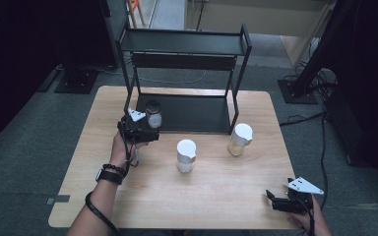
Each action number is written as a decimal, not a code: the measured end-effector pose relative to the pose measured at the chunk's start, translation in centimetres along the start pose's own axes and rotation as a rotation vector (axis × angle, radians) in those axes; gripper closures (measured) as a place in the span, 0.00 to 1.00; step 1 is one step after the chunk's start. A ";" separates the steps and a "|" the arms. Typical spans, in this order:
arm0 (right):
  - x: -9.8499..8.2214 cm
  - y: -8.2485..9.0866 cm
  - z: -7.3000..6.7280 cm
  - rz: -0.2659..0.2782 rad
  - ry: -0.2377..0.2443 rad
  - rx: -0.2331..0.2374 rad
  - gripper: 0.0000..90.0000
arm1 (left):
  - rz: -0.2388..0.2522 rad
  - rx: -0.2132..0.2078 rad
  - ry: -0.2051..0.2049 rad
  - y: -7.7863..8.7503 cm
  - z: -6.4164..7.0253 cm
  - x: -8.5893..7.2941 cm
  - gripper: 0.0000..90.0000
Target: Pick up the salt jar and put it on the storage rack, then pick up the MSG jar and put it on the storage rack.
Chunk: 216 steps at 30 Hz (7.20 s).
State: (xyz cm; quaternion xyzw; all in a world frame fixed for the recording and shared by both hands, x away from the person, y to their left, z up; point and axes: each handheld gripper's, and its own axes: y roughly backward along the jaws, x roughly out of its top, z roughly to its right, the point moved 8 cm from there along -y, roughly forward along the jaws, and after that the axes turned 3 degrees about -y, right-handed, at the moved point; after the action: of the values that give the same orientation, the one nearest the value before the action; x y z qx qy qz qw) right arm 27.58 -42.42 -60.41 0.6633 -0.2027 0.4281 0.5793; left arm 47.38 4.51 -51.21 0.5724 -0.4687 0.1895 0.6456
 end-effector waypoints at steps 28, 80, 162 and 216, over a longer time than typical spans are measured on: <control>0.0 0.0 0.0 -0.002 -0.003 -0.008 0.04 | 0.002 0.006 0.051 2.7 -1.8 -4.8 0.03; -0.1 0.0 -0.1 -0.002 0.003 -0.016 0.04 | 0.010 0.000 0.044 8.2 -3.4 -13.4 0.03; 1.5 1.0 -2.4 0.021 0.029 0.021 0.04 | -0.002 -0.036 0.038 12.9 -8.2 -17.7 0.03; 5.4 -0.1 -13.7 0.020 0.168 0.171 0.05 | -0.016 -0.029 0.014 12.8 -7.9 -17.8 0.03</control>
State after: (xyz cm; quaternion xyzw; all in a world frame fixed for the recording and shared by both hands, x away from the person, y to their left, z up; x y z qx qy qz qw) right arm 26.04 -28.28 -56.63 0.6701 -0.1229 0.5036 0.5313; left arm 31.78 20.43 -57.91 0.5654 -0.4622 0.1814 0.6586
